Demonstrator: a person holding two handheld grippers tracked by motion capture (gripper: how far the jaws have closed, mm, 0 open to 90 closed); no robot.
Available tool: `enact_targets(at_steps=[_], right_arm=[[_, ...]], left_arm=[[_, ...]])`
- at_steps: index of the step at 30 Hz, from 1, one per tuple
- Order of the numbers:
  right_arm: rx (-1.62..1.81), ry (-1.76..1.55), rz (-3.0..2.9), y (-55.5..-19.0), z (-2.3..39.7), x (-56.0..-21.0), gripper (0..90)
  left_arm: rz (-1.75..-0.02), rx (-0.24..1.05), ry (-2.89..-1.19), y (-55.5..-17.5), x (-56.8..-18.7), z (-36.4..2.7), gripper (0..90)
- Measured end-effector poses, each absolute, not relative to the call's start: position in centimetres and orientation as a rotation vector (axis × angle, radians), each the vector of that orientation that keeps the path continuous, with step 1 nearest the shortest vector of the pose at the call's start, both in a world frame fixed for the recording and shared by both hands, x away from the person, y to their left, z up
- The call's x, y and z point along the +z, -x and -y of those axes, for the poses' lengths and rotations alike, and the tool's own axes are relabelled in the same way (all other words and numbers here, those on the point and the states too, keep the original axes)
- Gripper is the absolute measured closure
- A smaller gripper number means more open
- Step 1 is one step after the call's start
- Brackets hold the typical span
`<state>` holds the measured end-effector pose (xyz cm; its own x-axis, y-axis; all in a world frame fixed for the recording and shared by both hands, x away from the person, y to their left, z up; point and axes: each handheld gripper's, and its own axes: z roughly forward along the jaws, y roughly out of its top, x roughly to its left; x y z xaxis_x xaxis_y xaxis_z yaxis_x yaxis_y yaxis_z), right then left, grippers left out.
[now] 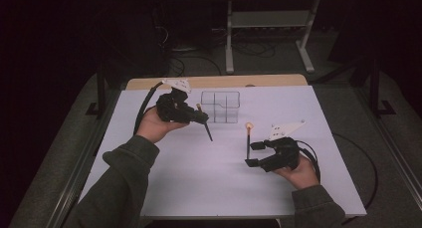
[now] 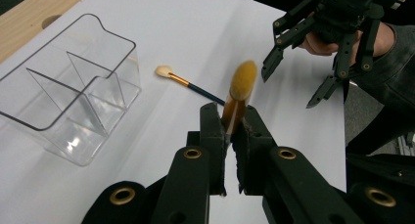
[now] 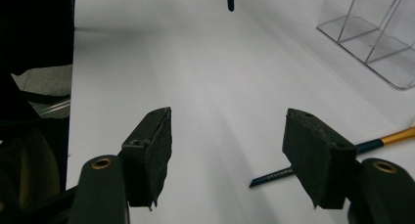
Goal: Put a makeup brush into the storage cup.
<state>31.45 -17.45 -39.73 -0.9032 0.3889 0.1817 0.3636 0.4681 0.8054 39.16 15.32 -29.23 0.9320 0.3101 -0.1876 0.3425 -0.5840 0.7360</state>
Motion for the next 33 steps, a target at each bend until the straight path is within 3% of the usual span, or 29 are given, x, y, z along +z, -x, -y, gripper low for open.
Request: enact_targets(at_steps=[33], right_arm=[[1.452, -0.716, -2.628, -31.3, 18.9, -39.5, 33.0]], left_arm=[[-0.48, -0.043, -2.252, -44.6, -26.7, -13.8, 83.1]])
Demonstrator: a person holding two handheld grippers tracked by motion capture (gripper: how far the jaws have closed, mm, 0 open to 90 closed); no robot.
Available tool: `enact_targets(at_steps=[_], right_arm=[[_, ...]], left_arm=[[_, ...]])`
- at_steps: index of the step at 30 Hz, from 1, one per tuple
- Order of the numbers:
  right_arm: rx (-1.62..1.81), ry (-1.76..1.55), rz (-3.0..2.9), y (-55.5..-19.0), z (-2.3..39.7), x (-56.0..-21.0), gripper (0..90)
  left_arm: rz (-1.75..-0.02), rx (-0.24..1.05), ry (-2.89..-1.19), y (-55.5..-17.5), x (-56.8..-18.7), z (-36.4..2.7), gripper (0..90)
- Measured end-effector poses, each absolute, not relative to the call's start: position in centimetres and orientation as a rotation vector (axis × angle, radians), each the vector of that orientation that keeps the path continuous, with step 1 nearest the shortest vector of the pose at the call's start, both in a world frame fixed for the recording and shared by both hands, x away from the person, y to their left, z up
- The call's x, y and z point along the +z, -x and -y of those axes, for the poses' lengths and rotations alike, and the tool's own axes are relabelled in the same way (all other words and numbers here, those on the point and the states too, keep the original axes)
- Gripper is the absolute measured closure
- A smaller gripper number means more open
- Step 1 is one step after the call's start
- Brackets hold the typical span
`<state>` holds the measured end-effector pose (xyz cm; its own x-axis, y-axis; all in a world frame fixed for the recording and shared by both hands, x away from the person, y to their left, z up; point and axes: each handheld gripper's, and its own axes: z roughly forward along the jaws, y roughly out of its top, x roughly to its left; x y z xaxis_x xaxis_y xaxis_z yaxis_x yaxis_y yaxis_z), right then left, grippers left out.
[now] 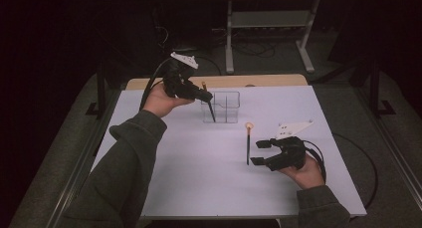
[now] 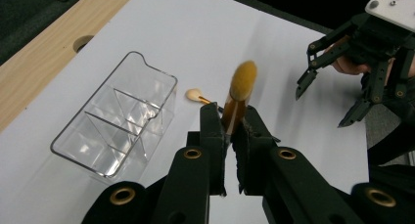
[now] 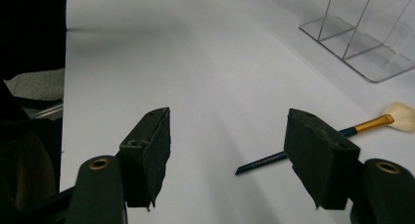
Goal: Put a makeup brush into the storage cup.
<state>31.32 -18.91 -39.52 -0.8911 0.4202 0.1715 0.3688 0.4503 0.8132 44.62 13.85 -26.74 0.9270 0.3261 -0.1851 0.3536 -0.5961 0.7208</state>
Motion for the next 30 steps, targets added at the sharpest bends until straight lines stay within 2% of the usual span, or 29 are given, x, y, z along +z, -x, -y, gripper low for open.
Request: enact_targets(at_steps=[30], right_arm=[[1.452, -0.719, -2.614, -31.5, 19.1, -39.4, 31.3]], left_arm=[[-0.598, 0.007, -2.235, -49.1, -24.9, -13.8, 83.1]])
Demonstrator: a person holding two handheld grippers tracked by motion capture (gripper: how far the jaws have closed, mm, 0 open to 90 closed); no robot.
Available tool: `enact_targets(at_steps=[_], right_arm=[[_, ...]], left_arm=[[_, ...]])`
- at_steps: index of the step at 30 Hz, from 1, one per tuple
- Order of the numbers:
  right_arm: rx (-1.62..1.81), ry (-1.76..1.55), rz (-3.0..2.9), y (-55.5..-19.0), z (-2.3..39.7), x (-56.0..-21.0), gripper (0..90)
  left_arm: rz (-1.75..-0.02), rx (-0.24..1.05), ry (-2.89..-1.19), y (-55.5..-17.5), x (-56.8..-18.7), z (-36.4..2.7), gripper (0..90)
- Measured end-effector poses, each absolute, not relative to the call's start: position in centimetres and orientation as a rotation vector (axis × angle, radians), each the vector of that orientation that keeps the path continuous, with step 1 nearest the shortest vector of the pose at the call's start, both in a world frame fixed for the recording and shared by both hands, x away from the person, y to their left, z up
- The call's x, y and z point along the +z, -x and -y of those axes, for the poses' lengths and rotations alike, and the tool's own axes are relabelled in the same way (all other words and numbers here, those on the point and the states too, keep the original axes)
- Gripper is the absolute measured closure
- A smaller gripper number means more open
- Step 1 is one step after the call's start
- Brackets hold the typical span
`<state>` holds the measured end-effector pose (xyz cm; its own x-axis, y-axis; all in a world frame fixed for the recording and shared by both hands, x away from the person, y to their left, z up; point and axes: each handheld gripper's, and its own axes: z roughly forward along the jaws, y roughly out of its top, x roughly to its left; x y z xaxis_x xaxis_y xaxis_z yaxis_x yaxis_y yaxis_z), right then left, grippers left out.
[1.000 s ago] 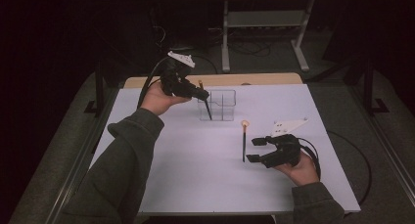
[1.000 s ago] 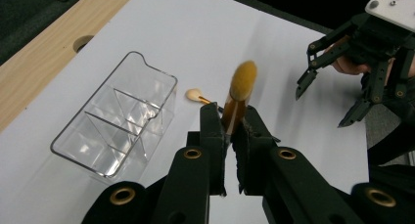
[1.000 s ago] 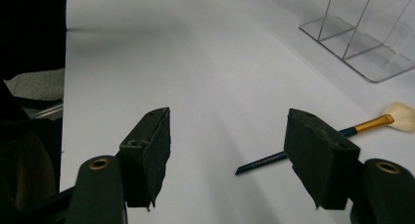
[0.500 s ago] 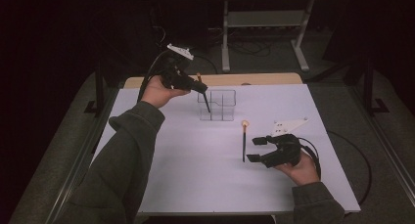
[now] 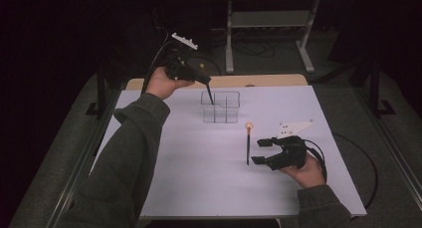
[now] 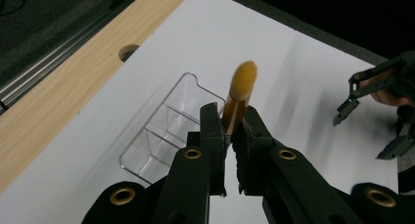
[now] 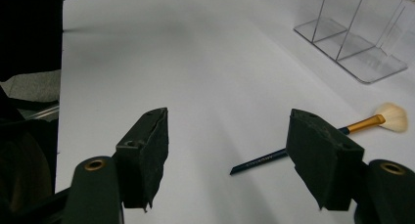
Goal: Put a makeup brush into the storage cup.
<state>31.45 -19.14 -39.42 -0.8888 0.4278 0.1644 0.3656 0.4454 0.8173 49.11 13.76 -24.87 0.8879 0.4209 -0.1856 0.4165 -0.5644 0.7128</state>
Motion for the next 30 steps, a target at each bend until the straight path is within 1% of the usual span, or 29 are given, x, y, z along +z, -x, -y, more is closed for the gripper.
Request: enact_targets(at_steps=[8, 14, 25, 30], right_arm=[[1.459, -0.716, -2.615, -31.5, 19.2, -39.4, 30.1], [1.458, -0.712, -2.614, -31.5, 19.2, -39.3, 30.0], [1.454, -0.72, -2.608, -31.6, 19.3, -39.2, 29.9], [1.457, -0.725, -2.605, -31.5, 19.4, -39.2, 29.8]], left_arm=[[-0.647, 0.022, -2.242, -50.9, -24.7, -13.2, 83.1], [-0.672, 0.035, -2.239, -51.7, -25.3, -13.3, 83.1], [-0.728, 0.044, -2.25, -52.4, -26.0, -13.7, 83.1], [-0.744, 0.027, -2.246, -52.6, -26.5, -13.8, 83.1]])
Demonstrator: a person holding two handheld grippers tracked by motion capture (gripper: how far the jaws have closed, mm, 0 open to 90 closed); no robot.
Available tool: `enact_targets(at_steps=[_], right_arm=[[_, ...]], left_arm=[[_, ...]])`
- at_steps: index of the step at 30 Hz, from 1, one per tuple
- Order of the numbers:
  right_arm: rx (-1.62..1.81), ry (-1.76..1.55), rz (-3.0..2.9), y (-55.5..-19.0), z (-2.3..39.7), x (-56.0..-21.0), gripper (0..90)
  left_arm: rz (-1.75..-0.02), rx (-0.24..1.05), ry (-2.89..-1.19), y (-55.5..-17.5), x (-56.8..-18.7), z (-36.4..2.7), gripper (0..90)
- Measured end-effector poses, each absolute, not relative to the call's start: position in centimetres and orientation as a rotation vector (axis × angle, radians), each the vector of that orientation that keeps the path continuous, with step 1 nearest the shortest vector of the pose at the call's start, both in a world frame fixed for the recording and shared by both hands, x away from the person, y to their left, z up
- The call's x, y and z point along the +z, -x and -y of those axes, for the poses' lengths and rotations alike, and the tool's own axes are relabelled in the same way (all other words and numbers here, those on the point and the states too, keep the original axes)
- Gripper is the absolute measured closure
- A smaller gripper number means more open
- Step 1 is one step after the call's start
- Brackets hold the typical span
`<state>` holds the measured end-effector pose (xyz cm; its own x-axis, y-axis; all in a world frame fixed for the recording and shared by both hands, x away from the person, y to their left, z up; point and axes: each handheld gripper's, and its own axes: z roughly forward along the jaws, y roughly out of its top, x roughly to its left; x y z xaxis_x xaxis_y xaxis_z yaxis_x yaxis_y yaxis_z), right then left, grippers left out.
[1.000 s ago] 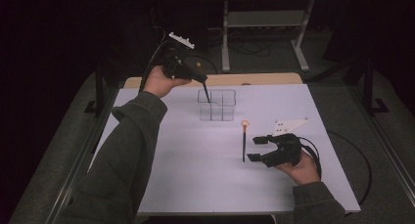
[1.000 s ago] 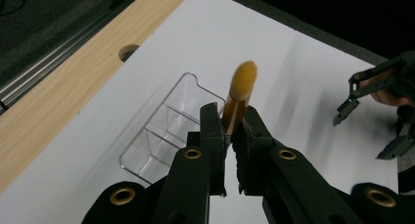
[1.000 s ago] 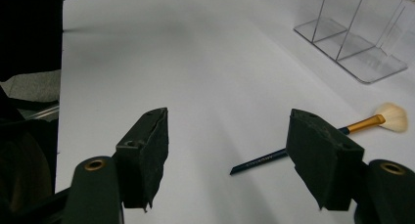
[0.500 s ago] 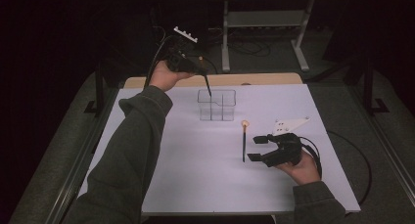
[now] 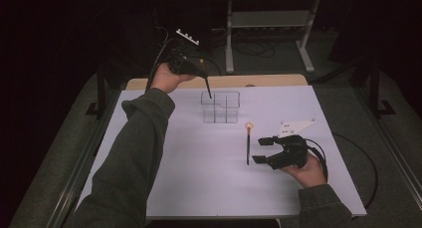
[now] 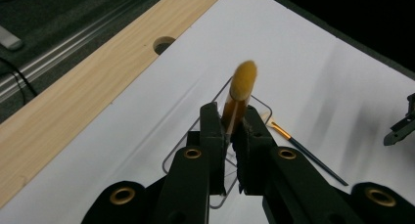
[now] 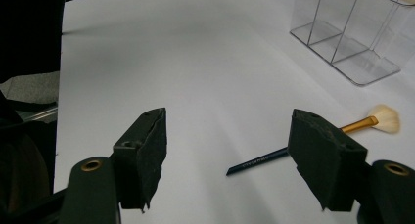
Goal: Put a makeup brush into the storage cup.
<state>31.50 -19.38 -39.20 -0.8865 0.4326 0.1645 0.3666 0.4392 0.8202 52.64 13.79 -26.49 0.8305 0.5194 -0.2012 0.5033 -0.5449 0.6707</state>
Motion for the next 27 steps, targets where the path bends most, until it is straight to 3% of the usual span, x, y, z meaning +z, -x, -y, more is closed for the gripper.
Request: enact_targets(at_steps=[27], right_arm=[[1.463, -0.715, -2.6, -31.6, 19.5, -39.2, 30.1]], left_arm=[[-0.785, -0.005, -2.252, -53.0, -28.5, -14.0, 82.9]])
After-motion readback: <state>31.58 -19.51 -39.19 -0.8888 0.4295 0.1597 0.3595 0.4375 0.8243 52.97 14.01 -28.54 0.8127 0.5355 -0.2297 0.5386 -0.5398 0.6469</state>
